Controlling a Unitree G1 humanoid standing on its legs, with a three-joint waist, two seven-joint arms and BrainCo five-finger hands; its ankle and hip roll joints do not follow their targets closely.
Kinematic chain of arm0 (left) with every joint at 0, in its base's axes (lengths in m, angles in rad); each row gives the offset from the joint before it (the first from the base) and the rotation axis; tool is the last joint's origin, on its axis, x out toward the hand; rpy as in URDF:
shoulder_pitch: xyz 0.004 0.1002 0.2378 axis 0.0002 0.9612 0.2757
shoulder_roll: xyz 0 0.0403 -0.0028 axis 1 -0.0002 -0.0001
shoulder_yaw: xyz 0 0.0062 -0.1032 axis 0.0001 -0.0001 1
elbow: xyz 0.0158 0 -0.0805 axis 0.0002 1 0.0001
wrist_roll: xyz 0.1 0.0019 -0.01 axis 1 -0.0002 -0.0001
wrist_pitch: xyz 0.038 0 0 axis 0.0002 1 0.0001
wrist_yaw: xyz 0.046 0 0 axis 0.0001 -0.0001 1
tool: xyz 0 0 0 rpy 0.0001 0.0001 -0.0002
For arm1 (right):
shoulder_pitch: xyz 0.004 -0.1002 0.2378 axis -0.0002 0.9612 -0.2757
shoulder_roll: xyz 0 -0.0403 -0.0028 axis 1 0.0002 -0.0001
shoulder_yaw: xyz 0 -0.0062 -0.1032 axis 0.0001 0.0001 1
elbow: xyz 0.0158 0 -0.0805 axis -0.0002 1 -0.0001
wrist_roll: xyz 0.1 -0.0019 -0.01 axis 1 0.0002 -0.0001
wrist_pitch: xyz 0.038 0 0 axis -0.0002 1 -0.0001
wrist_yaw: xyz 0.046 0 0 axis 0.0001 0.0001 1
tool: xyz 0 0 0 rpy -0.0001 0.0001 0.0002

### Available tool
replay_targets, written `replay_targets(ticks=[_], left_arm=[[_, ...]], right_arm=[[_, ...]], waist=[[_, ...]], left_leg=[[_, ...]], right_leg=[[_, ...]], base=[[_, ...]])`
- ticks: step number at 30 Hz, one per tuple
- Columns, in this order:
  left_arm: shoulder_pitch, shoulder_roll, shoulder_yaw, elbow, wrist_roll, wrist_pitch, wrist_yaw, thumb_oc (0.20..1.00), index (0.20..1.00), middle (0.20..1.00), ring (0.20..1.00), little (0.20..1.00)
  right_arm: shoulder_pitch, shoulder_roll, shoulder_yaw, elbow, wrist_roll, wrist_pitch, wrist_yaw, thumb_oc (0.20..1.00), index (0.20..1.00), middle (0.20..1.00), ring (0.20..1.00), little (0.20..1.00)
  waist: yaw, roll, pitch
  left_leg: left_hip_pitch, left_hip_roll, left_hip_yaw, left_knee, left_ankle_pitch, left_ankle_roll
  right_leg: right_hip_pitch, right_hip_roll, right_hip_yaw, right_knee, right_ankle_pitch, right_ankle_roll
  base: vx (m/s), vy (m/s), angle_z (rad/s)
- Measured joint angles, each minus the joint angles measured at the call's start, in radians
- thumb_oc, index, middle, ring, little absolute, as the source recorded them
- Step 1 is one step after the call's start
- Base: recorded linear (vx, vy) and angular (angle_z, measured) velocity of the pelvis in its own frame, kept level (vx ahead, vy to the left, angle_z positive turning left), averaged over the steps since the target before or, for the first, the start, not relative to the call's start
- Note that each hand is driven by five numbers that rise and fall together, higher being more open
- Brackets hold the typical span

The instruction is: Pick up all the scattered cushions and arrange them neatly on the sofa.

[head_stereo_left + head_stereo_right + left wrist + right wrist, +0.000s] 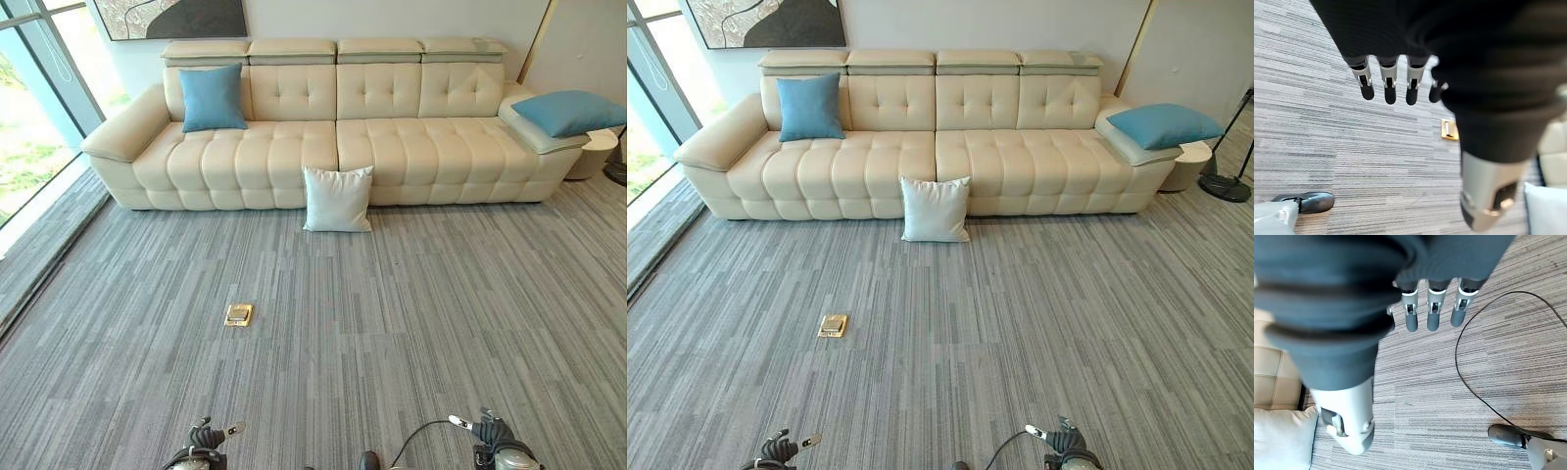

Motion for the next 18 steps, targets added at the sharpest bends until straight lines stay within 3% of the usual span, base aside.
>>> replay_targets(ticks=[18], left_arm=[[-0.001, -0.004, -0.002, -0.006, -0.039, 0.000, 0.000, 1.000, 1.000, 1.000, 1.000, 1.000]], right_arm=[[0.016, 0.009, 0.000, 0.031, 0.019, 0.000, -0.001, 1.000, 1.000, 1.000, 1.000, 1.000]], waist=[[-0.002, -0.019, -0.017]], left_leg=[[0.004, 0.000, 0.003, 0.000, 0.001, 0.000]], right_leg=[[0.003, 0.000, 0.004, 0.000, 0.000, 0.000]], base=[[0.00, 0.000, 0.00]])
